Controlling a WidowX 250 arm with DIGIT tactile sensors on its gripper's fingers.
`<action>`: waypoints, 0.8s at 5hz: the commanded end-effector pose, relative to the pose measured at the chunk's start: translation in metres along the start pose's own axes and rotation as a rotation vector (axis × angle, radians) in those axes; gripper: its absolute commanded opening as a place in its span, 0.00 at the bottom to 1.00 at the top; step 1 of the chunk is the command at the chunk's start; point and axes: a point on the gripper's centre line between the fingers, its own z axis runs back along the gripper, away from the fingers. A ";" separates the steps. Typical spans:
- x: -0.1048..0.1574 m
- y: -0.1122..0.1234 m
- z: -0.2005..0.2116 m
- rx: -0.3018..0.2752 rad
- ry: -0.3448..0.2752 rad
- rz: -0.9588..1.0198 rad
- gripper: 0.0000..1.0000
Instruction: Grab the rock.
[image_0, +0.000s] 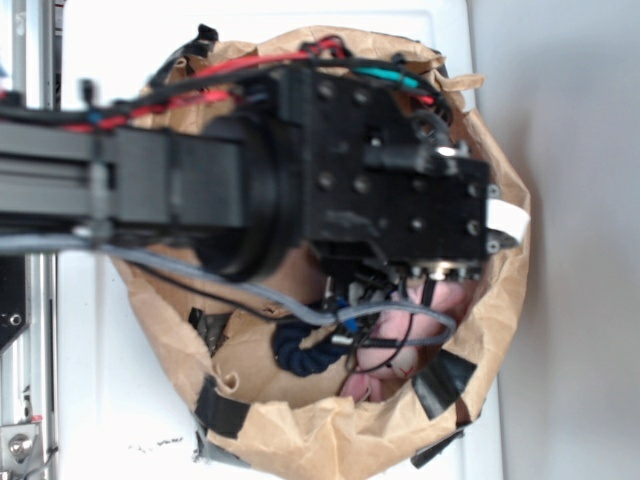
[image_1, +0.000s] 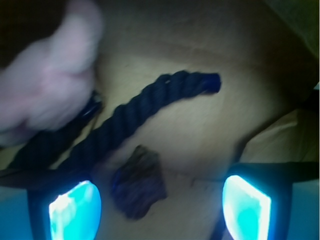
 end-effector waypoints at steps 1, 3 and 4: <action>0.009 -0.002 0.015 0.013 -0.058 -0.005 1.00; 0.001 -0.003 0.006 0.026 -0.112 -0.101 1.00; 0.005 0.011 0.004 0.006 -0.152 -0.181 1.00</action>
